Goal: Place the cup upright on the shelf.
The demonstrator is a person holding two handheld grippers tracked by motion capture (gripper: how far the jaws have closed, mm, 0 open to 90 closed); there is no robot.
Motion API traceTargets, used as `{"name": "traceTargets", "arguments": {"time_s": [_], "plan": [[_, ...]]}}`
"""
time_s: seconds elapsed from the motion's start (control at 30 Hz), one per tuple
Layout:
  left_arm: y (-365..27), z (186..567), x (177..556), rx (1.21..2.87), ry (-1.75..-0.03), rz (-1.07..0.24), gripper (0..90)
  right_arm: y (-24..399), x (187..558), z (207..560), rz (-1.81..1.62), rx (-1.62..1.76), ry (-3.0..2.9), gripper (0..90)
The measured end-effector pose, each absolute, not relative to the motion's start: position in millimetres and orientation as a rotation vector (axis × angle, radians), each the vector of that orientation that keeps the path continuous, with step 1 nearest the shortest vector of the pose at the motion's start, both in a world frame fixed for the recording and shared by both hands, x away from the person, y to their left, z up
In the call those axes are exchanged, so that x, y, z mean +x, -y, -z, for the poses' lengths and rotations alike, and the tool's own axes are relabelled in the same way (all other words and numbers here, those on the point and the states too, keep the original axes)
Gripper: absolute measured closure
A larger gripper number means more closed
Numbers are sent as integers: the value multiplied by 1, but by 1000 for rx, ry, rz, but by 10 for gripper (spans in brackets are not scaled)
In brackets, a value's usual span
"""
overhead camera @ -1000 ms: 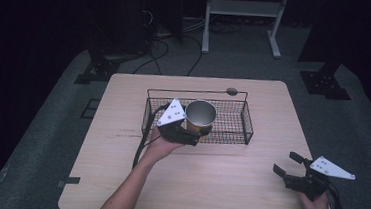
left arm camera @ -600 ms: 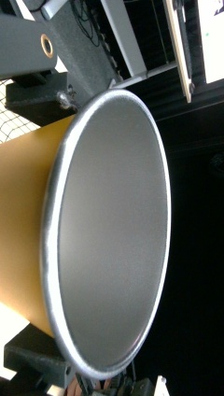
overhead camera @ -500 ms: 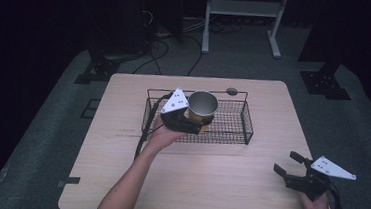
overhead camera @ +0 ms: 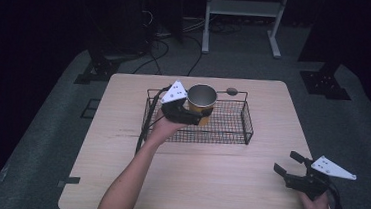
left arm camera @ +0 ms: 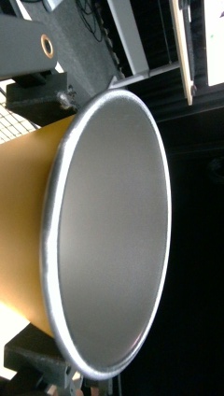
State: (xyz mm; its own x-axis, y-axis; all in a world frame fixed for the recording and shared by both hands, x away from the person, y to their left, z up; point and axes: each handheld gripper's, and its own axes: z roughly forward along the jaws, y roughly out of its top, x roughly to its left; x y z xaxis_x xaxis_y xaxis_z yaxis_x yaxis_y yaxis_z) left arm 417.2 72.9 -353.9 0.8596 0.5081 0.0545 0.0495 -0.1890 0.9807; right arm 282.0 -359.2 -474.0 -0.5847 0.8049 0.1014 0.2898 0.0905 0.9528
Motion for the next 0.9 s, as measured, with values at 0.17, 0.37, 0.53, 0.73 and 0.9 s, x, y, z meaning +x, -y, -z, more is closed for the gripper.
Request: {"name": "traceTargets", "arguments": {"time_s": [0.17,0.37,0.53,0.73,0.9], "plan": [[-73,355,422,1736,-432,-436,146,360,282,474,-1514,1078,-1916,132],[-69,353,430,1739,-434,-439,146,360,282,474,-1515,1079,-1914,132],[-66,353,439,1748,-436,-427,146,360,282,474,-1520,1079,-1913,132],[-63,354,446,1739,-431,-413,146,360,282,474,-1521,1079,-1912,132],[-63,355,452,1741,-436,-400,146,360,282,474,-1523,1079,-1912,132]]}}
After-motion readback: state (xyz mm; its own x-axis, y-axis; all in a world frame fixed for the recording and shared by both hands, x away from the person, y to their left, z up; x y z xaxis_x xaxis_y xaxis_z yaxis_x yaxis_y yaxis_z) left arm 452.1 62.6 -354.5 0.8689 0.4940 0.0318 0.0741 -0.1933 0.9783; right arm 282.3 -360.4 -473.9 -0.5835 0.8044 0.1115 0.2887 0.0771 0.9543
